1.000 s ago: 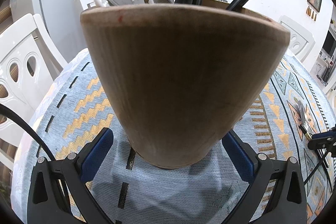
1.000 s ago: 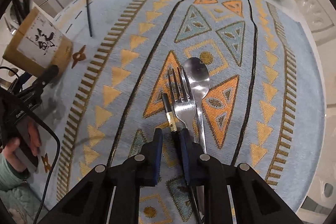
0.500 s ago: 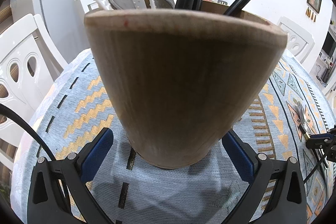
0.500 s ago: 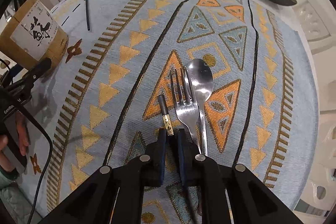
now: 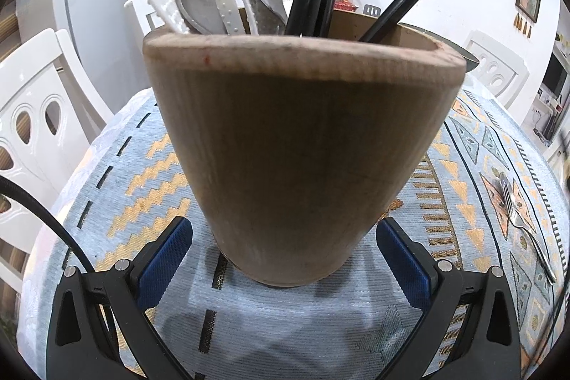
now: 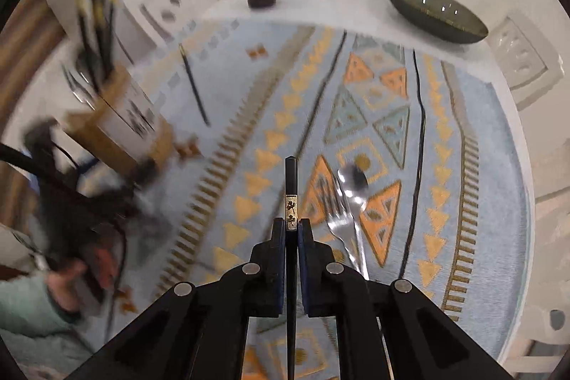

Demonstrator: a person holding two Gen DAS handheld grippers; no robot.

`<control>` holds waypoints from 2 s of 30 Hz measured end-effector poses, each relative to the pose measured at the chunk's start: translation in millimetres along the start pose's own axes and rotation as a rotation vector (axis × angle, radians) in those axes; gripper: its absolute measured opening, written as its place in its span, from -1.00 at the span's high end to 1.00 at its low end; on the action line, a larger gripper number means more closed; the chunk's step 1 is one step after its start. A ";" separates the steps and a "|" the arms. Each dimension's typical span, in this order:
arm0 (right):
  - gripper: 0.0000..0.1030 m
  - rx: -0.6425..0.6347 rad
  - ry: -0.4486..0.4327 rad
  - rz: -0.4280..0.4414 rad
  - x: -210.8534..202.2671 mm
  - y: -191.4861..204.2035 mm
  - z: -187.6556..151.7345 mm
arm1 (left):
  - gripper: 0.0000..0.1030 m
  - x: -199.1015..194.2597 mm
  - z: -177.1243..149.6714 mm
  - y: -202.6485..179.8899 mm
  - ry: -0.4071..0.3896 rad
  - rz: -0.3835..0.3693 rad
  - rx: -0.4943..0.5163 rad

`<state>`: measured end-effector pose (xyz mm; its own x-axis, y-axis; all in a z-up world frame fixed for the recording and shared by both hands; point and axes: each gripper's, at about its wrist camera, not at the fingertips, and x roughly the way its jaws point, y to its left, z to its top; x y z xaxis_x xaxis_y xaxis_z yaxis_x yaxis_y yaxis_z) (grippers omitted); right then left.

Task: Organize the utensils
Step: 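Carry the chopstick over the wooden cup and open the right tool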

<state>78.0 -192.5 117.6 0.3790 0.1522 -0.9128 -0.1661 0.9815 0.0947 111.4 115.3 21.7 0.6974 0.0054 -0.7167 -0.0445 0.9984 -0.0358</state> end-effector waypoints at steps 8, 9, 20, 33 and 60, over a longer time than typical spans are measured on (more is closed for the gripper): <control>0.88 0.003 -0.137 0.040 -41.6 16.4 22.7 | -1.00 1.1 2.5 1.7 0.000 -0.003 -0.001; 0.88 0.001 -0.149 0.047 -45.0 16.5 24.7 | -1.00 0.8 3.2 1.4 0.000 -0.003 -0.001; 0.88 -0.037 -0.370 0.054 -109.7 35.8 61.8 | -1.00 0.2 2.9 1.6 0.000 -0.004 -0.003; 0.88 -0.095 -0.639 0.141 -197.2 77.1 116.1 | -1.00 0.0 3.7 3.4 0.001 -0.005 -0.003; 0.88 -0.190 -0.625 0.291 -93.6 158.7 126.6 | -1.00 -0.2 5.4 1.1 0.004 -0.009 -0.003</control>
<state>131.4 -36.3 268.4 0.7369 0.4984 -0.4568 -0.4738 0.8627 0.1768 115.1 116.7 25.6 0.6952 -0.0037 -0.7188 -0.0405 0.9982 -0.0443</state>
